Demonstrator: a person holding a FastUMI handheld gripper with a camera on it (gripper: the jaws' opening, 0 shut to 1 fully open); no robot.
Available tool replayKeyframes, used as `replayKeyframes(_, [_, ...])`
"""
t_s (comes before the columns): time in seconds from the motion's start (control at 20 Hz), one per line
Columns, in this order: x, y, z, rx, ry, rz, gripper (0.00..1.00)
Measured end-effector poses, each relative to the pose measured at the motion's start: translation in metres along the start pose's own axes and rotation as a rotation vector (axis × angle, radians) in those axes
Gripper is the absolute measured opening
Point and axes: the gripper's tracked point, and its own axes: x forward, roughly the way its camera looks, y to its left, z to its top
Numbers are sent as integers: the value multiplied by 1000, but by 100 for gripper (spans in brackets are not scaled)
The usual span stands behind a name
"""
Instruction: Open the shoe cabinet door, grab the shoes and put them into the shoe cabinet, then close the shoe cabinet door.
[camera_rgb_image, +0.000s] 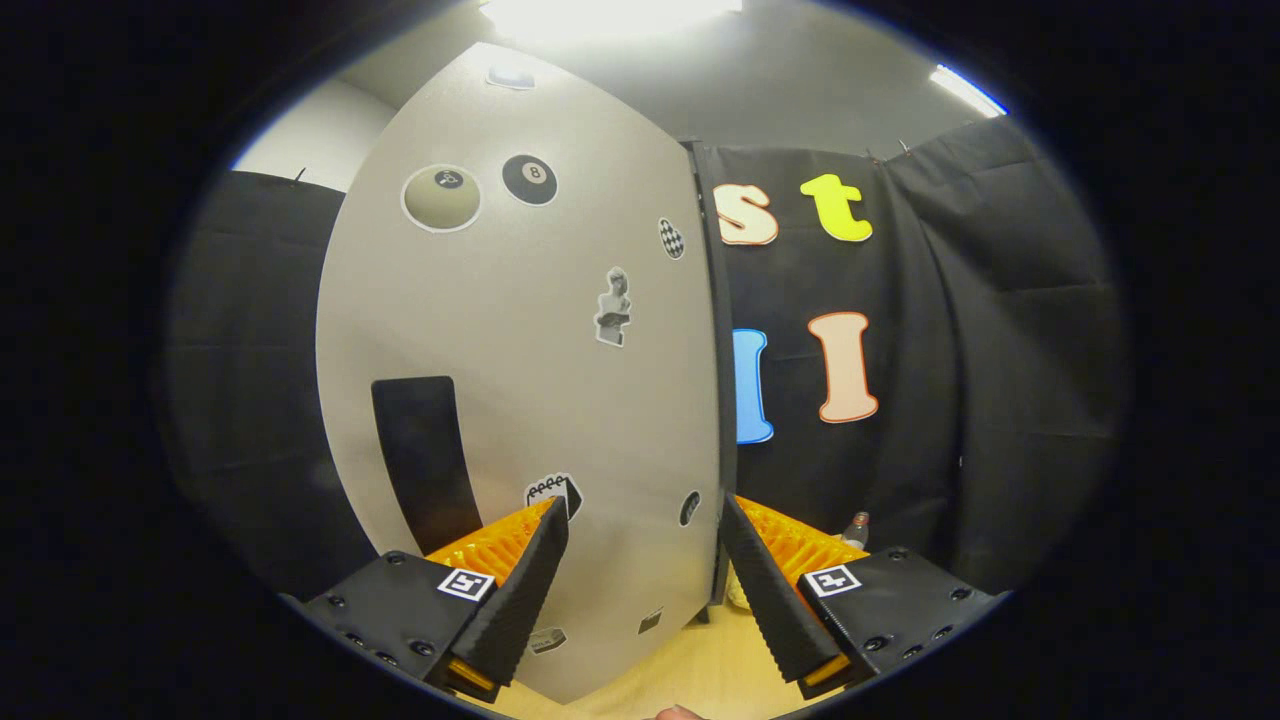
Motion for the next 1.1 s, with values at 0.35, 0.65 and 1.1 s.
replayKeyframes(0.35, [16, 43, 10, 2, -19, 82, 98])
replayKeyframes(0.65, [1, 17, 1, -44, -3, 44, 98])
replayKeyframes(1.1, [-30, -65, -4, -36, 6, -76, 98])
